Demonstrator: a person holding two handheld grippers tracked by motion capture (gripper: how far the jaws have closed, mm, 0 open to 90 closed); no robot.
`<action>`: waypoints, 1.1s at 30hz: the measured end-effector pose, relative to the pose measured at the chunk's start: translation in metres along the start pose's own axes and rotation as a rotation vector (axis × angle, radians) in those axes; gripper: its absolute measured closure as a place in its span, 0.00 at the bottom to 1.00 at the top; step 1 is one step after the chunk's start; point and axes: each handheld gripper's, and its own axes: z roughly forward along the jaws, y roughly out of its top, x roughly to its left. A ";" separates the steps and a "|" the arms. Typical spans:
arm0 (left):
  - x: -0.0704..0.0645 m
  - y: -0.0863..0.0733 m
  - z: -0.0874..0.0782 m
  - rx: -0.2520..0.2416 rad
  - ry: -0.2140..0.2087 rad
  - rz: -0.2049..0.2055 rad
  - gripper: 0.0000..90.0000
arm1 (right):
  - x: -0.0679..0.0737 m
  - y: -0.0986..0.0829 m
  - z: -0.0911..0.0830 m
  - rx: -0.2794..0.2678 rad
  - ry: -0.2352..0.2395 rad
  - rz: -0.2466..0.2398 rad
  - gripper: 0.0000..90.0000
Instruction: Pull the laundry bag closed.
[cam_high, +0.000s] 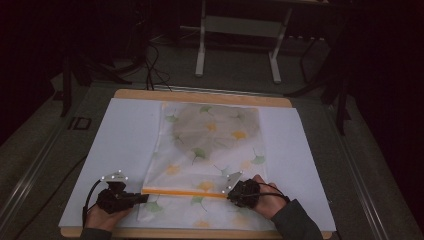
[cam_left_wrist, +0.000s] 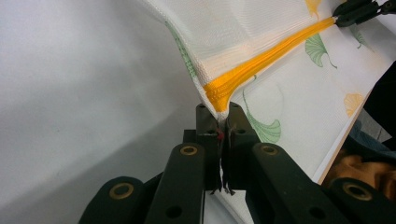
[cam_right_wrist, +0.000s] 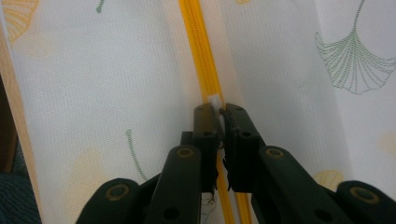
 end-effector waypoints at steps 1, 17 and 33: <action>0.000 0.000 0.000 0.000 0.001 0.000 0.97 | 0.000 -0.001 0.000 0.003 -0.002 0.000 0.94; 0.001 0.000 0.000 -0.001 0.001 0.000 0.97 | -0.004 -0.012 -0.005 0.019 -0.003 0.019 0.94; 0.000 0.000 0.000 -0.001 0.002 -0.002 0.97 | -0.008 -0.024 -0.009 0.014 -0.001 0.044 0.94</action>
